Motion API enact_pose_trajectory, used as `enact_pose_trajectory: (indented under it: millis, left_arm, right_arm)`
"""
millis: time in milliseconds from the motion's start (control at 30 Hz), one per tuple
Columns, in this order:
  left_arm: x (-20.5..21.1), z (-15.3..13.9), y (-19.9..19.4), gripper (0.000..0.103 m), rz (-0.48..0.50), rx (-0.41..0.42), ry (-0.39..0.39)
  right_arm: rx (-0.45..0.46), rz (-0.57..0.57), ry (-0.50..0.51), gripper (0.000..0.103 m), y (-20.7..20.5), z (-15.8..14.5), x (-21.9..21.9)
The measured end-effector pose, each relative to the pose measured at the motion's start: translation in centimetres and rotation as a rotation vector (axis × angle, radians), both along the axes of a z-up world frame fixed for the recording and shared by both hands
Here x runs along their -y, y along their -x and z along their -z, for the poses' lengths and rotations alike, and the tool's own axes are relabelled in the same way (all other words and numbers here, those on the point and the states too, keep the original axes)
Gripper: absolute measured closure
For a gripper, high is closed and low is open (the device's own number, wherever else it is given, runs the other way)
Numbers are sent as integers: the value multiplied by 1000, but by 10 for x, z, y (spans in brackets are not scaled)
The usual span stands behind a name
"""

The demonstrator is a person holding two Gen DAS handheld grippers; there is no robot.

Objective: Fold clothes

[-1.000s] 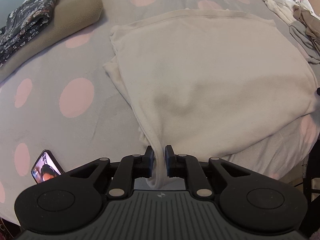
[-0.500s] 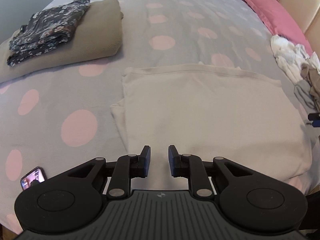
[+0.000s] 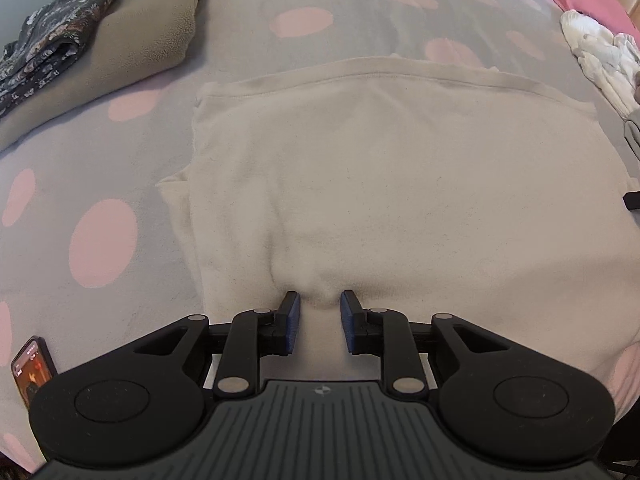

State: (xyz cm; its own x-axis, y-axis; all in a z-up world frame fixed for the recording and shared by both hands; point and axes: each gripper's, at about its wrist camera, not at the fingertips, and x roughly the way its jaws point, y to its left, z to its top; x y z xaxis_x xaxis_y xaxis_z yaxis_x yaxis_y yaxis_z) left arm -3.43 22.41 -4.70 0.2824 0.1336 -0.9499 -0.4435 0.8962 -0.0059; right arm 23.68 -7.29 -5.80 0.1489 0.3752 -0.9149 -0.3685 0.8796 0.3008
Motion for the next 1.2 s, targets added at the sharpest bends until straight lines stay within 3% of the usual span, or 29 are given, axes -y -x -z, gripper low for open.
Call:
enact_pose_trajectory:
  millis: [33, 100, 200, 267, 400, 667, 767, 900, 1200]
  left_arm:
    - [-2, 1, 1, 82, -3, 3, 9]
    - [-5, 2, 2, 82, -10, 8, 28]
    - [-8, 1, 4, 82, -18, 17, 48]
    - [-9, 0, 6, 82, -22, 22, 55]
    - [-13, -6, 12, 82, -33, 41, 74]
    - [-26, -27, 6, 82, -8, 20, 121]
    - [-31, -40, 2, 82, 24, 15, 128]
    - [-33, -55, -3, 83, 78, 5, 76]
    - [-46, -59, -2, 91, 65, 54, 71]
  right_arm:
    - [-2, -1, -3, 42, 0, -1, -1]
    - [-7, -3, -8, 66, -1, -2, -3]
    - [-14, -5, -16, 80, -2, -4, -6]
    - [-19, -7, -22, 83, -3, -5, -8]
    - [-29, -11, -32, 84, -4, -7, -11]
    - [-39, -63, -192, 84, 27, -75, -36]
    - [-40, -100, -231, 84, 42, -93, -59]
    - [-39, -184, -277, 85, 66, -115, -98]
    - [-79, -366, -356, 85, 120, -132, -192]
